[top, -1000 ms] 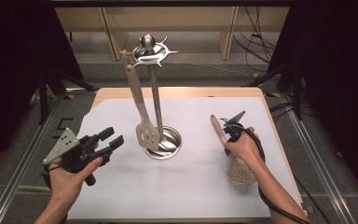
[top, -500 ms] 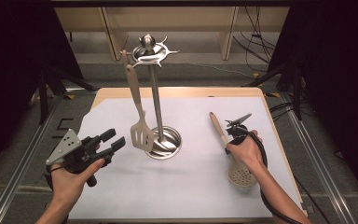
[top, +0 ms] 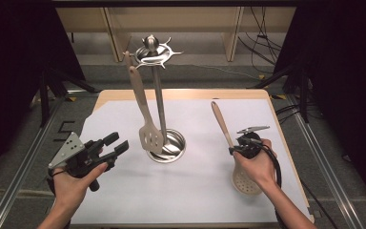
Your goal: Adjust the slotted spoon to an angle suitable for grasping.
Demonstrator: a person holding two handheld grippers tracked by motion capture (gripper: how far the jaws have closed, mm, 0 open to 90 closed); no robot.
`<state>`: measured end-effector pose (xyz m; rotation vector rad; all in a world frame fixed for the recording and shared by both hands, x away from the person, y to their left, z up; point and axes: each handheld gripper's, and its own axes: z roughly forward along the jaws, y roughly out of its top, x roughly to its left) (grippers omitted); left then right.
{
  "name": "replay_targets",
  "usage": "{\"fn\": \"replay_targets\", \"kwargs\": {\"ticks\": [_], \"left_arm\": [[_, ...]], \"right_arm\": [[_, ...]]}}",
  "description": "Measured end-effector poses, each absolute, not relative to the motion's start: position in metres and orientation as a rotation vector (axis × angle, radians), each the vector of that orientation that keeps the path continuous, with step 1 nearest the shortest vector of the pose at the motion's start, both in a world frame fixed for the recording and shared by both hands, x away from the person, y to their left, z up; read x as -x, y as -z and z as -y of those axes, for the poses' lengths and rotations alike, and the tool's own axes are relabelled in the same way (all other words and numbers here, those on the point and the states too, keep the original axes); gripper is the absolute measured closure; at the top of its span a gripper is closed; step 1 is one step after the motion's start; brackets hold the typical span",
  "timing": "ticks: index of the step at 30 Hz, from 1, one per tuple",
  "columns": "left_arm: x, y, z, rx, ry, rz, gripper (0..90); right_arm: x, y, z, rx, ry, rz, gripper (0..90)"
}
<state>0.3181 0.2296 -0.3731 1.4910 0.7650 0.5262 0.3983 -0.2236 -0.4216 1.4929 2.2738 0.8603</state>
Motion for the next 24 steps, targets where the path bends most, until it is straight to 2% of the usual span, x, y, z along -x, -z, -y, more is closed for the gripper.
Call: {"fn": "replay_targets", "kwargs": {"ticks": [15, 24], "left_arm": [[-0.320, 0.377, -0.229, -1.492, -0.523, -0.771, 48.6], [-0.320, 0.379, -0.228, -1.494, -0.521, -0.771, 48.6]], "right_arm": [[-0.360, 0.395, 0.206, -1.260, -1.133, -2.119, 79.2], [-0.352, 0.381, 0.202, -1.126, -1.199, -2.064, 79.2]]}}
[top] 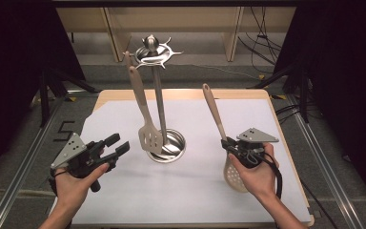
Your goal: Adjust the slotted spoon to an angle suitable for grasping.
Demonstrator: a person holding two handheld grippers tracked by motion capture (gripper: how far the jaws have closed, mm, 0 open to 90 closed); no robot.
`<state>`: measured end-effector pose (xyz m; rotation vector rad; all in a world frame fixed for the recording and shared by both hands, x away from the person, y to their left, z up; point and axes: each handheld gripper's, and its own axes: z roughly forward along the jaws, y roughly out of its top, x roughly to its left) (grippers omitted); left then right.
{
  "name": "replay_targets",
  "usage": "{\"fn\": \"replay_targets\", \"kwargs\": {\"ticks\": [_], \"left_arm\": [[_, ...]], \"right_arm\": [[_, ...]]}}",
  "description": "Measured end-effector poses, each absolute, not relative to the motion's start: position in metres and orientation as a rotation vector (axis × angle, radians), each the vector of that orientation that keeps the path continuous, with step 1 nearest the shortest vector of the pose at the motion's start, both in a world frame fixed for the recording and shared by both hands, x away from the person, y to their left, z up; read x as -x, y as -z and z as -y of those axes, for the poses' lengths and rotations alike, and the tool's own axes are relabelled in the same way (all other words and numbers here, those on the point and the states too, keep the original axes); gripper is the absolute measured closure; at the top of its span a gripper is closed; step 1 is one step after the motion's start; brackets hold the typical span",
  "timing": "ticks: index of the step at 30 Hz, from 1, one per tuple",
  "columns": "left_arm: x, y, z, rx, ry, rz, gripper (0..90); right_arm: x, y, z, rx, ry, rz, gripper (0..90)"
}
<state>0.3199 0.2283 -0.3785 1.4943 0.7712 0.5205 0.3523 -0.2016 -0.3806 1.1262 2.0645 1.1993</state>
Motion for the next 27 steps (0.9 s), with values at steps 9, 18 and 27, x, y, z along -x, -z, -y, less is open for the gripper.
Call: {"fn": "replay_targets", "kwargs": {"ticks": [9, 18, 27], "left_arm": [[-0.320, 0.380, -0.227, -1.496, -0.515, -0.776, 48.6], [-0.321, 0.380, -0.227, -1.504, -0.519, -0.768, 48.6], [-0.320, 0.381, -0.228, -1.507, -0.520, -0.772, 48.7]], "right_arm": [[-0.348, 0.370, 0.197, -1.064, -1.269, -2.004, 79.3], [-0.337, 0.357, 0.190, -0.958, -1.398, -1.949, 79.2], [-0.332, 0.348, 0.182, -0.894, -1.442, -1.892, 79.2]]}}
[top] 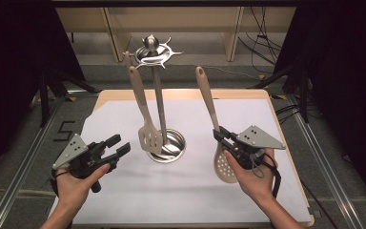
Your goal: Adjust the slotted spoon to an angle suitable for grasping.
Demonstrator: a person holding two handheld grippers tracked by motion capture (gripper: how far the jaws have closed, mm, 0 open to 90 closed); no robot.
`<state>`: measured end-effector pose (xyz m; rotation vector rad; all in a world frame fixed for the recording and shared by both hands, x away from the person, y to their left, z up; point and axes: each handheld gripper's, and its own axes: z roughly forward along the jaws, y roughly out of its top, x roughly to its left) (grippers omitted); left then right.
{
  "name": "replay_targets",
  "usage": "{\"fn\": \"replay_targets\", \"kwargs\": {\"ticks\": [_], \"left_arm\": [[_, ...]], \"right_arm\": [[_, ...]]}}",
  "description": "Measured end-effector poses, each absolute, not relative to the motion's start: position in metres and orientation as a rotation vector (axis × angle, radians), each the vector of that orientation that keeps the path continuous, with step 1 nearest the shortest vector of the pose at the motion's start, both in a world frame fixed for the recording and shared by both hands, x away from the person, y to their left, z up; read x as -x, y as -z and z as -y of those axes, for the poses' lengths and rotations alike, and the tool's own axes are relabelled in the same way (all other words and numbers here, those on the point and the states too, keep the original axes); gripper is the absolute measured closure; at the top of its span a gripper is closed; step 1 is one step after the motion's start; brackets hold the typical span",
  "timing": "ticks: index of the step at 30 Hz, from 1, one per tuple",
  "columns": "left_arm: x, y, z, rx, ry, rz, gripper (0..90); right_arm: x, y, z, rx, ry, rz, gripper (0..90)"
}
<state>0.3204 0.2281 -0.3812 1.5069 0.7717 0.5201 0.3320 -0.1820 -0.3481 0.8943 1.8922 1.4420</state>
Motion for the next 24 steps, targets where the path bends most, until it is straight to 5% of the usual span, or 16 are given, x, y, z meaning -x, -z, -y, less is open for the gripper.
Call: {"fn": "replay_targets", "kwargs": {"ticks": [24], "left_arm": [[-0.320, 0.380, -0.228, -1.494, -0.516, -0.773, 48.7]], "right_arm": [[-0.324, 0.337, 0.164, -0.817, -1.499, -1.901, 79.2]]}}
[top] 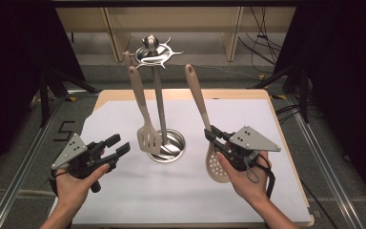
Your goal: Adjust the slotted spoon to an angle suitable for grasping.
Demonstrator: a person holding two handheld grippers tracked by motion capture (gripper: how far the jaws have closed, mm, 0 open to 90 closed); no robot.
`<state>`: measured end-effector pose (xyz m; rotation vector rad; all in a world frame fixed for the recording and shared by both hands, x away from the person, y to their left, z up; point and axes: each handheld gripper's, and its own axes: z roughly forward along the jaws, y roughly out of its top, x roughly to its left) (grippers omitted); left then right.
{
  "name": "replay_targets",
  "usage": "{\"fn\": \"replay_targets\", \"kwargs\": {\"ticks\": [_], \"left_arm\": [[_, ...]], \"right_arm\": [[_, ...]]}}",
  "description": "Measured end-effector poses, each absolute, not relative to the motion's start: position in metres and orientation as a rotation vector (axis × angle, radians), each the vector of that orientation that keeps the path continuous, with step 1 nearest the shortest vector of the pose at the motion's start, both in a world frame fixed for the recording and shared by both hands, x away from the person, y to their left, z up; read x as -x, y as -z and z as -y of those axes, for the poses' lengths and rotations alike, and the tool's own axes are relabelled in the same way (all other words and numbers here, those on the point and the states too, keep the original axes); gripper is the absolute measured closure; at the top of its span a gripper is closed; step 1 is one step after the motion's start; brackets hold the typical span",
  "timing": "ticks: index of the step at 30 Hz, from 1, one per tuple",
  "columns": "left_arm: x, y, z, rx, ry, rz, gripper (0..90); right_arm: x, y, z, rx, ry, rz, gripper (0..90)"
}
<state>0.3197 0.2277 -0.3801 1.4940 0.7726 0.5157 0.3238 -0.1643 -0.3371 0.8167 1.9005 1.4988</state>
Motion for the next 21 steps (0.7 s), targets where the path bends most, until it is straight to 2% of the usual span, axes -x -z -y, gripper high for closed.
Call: {"fn": "replay_targets", "kwargs": {"ticks": [21], "left_arm": [[-0.318, 0.379, -0.227, -1.493, -0.513, -0.768, 48.7]], "right_arm": [[-0.318, 0.331, 0.153, -0.782, -1.528, -1.900, 79.2]]}}
